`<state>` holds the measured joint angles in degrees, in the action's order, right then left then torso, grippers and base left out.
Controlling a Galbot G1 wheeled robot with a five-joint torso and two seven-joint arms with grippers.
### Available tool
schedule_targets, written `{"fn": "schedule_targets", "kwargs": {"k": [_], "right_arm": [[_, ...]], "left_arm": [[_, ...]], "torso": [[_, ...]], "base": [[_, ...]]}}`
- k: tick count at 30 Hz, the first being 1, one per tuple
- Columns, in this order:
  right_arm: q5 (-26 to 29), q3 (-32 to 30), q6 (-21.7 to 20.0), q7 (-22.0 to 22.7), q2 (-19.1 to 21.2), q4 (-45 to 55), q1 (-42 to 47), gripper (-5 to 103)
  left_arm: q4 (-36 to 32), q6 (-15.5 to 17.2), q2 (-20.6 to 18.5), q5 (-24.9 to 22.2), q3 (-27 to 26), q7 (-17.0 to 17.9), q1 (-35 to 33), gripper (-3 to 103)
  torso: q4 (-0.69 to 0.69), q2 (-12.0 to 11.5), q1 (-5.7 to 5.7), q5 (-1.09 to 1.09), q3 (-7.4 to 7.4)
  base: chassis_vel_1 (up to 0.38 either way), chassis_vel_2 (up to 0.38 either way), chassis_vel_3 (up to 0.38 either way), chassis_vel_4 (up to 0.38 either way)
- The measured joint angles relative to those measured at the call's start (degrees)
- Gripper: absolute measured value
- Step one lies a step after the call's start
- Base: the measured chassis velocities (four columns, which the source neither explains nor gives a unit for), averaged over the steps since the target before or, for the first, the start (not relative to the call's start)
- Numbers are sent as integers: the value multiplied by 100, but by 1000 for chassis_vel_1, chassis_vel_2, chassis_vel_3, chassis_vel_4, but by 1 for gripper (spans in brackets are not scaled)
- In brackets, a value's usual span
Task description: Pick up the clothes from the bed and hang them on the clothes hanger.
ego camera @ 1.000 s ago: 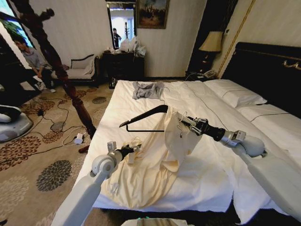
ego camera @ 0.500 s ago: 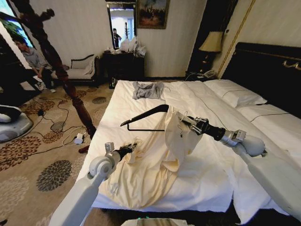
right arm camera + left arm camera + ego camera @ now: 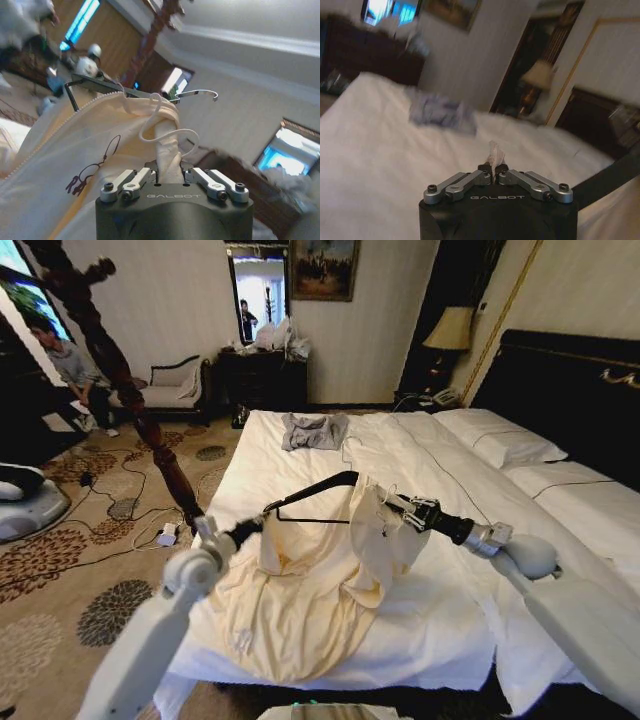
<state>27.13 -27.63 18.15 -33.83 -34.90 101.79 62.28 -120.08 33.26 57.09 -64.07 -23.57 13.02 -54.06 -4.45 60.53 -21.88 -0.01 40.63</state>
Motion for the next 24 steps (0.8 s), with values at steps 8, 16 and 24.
{"fn": "schedule_targets", "kwargs": {"k": [8, 16, 24], "right_arm": [[-439, 136, -131, 222, -131, -264, -35, 20], [-439, 314, -130, 248, -254, -199, 23, 20], [346, 1167, 13, 470, -602, 20, -279, 20]], "left_arm": [[-925, 89, -228, -842, -686, 183, 78, 2], [-1697, 83, -169, -1028, -551, -48, -68, 2], [-1922, 65, -148, -335, 346, -760, -426, 2]], "torso": [[0, 0, 0, 1, 0], [0, 1, 0, 1, 0], [1, 1, 0, 0, 0]], "base": [[0, 0, 0, 0], [0, 0, 0, 0], [0, 0, 0, 0]]}}
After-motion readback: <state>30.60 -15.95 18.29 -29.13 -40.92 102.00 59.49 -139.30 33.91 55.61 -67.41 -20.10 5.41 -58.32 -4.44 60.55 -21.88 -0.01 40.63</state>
